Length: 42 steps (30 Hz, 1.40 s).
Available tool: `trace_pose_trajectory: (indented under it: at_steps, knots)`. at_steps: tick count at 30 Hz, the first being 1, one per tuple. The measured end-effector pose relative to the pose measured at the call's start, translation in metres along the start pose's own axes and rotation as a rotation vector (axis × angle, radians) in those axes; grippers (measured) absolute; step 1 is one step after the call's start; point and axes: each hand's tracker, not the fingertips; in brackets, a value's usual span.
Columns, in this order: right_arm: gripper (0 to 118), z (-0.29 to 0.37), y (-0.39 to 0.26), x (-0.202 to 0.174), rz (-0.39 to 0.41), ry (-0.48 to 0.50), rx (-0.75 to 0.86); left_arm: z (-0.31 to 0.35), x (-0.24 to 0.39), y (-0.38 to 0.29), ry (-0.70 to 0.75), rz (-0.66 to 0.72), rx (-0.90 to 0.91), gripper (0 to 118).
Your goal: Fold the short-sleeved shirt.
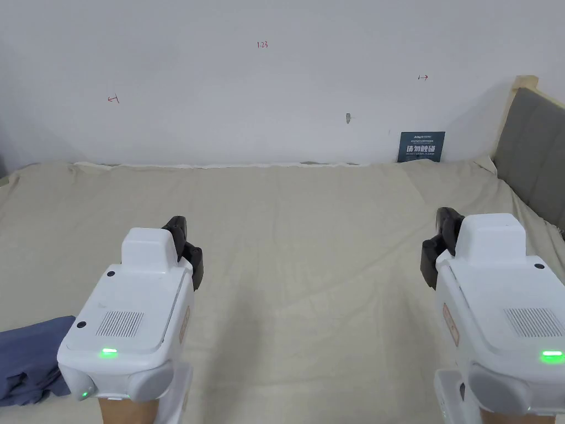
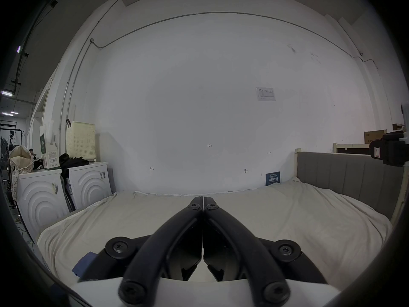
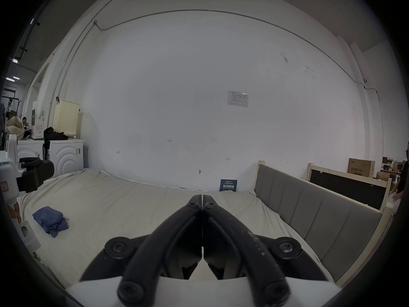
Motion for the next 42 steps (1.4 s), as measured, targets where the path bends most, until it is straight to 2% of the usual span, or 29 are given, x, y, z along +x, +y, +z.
trace_pose_trajectory:
  at_steps: [16,17,19,20,21,22,23,24,27,42]
  knots:
    - [4,-0.0004,-0.0021,-0.0023,0.004,-0.002,-0.008,0.0015,-0.0011,-0.0019,-0.017,0.009,0.001,3]
    - [7,-0.0007,-0.0023,-0.0025,0.004,-0.003,-0.011,0.0012,-0.0017,-0.0012,-0.019,0.011,-0.001,9]
    - [23,-0.0018,-0.0029,-0.0030,-0.001,0.004,-0.016,-0.0001,-0.0027,-0.0005,-0.030,0.020,-0.013,47]
    - [37,-0.0026,-0.0031,-0.0032,-0.003,0.008,-0.019,-0.0013,-0.0031,-0.0004,-0.035,0.023,-0.021,72]
    - [62,-0.0039,-0.0035,-0.0039,-0.005,0.006,-0.022,-0.0023,-0.0024,-0.0002,-0.039,0.027,-0.025,99]
    - [80,-0.0053,-0.0036,-0.0043,-0.007,0.007,-0.029,-0.0026,-0.0021,-0.0004,-0.035,0.030,-0.025,114]
    - [94,-0.0060,-0.0037,-0.0034,-0.013,0.016,-0.034,-0.0026,-0.0021,-0.0007,-0.037,0.032,-0.021,118]
    - [105,-0.0065,-0.0037,-0.0031,-0.018,0.023,-0.035,-0.0017,-0.0025,-0.0011,-0.036,0.032,-0.016,118]
    - [118,-0.0058,-0.0038,-0.0051,-0.011,0.008,-0.028,-0.0034,-0.0021,-0.0012,-0.028,0.027,-0.015,118]
    - [118,-0.0041,-0.0044,-0.0050,-0.009,0.002,-0.020,0.0002,-0.0022,-0.0013,-0.001,0.021,0.013,118]
